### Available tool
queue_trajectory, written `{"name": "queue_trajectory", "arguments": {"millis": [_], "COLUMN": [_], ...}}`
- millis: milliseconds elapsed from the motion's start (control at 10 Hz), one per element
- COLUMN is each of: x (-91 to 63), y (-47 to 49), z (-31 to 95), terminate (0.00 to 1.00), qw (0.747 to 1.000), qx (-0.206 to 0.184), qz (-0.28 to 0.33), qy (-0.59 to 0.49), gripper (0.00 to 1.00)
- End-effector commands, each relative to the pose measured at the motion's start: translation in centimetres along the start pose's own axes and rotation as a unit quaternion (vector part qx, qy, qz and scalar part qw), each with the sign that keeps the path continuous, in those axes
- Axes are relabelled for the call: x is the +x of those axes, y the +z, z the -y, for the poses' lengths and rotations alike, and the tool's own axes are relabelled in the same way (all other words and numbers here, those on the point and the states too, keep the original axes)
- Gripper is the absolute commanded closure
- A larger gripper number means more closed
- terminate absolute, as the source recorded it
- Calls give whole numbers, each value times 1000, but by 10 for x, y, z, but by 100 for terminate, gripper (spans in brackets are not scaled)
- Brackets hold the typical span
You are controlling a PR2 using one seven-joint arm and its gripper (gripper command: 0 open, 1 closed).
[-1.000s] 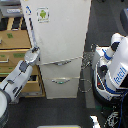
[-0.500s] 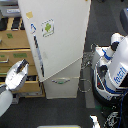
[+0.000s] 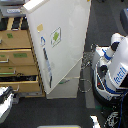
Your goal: Opening the fridge
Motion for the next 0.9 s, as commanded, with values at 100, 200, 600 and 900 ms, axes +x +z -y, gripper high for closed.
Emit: {"name": "queue_trajectory", "arguments": {"millis": [100, 200, 600, 900], "x": [-77, -60, 26, 152], "y": [-225, -261, -429, -492], "z": [-52, -83, -172, -179], "terminate": [0, 0, 0, 0], "qw": [980, 978, 964, 960], "qx": [-28, -32, -39, -35], "qz": [-181, -189, -244, -265], "qy": [74, 85, 102, 85], "gripper": [0, 0, 0, 0]}}
